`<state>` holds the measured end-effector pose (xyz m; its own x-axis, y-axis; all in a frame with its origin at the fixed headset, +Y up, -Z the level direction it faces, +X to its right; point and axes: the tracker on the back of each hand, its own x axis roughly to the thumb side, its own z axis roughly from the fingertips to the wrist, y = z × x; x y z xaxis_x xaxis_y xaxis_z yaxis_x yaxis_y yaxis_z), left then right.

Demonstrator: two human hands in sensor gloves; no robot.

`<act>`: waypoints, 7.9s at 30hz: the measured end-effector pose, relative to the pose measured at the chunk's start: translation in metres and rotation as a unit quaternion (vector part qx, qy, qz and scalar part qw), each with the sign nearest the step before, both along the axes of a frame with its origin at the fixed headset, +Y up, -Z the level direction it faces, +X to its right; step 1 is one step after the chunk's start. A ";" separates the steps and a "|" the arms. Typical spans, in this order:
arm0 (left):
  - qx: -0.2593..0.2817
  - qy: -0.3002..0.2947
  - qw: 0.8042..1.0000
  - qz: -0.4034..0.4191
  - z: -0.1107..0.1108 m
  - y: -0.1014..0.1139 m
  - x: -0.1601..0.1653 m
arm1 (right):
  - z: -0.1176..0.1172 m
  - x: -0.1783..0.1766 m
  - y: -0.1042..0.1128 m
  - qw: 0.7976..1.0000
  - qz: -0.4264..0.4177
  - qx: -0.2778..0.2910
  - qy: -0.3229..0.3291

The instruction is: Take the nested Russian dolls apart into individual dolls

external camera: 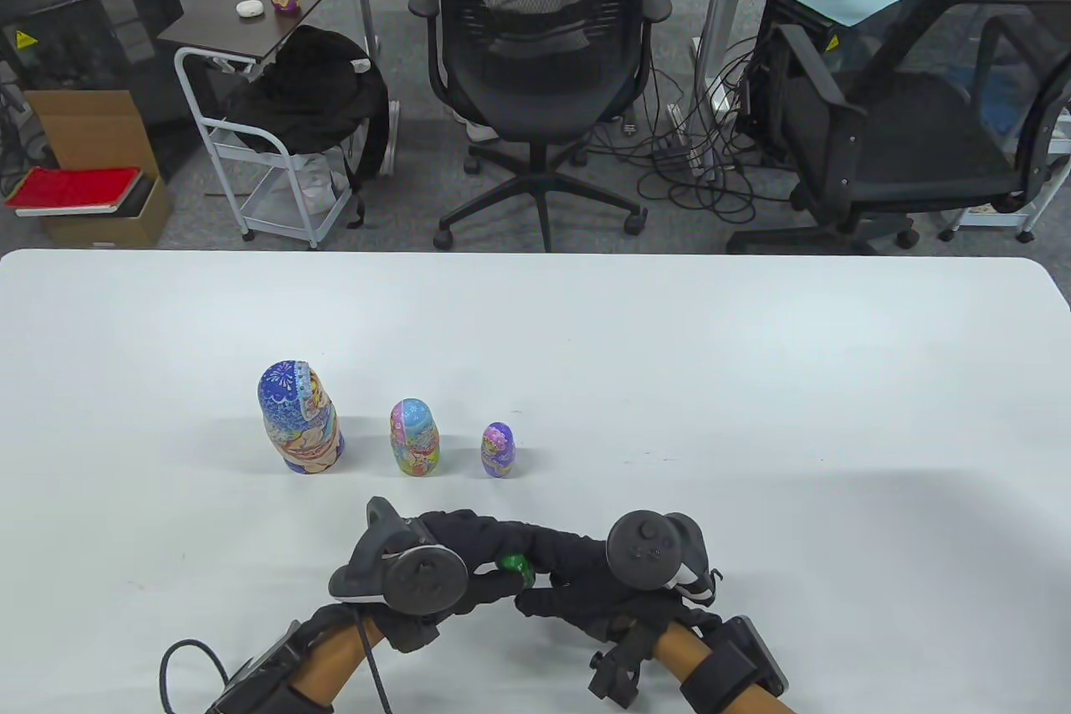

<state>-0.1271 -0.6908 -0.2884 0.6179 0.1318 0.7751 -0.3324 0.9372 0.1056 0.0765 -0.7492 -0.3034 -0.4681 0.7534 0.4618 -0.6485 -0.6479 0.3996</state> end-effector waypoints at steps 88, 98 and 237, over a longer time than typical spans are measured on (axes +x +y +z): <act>0.025 0.005 0.999 0.022 0.010 0.004 0.028 | -0.002 0.018 0.000 0.997 0.030 0.070 -0.019; 0.061 0.037 0.997 0.026 0.007 0.014 0.010 | -0.008 0.028 0.002 0.992 0.064 0.086 -0.065; -0.025 0.093 0.971 -0.217 -0.108 0.019 0.096 | -0.036 0.143 0.051 0.980 -0.008 0.031 -0.195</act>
<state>-0.0310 -0.6716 -0.3965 0.7531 -0.1371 0.6435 0.1152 0.9904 0.0762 0.2194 -0.6978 -0.3394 -0.6060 0.7385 0.2956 -0.7548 -0.6511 0.0791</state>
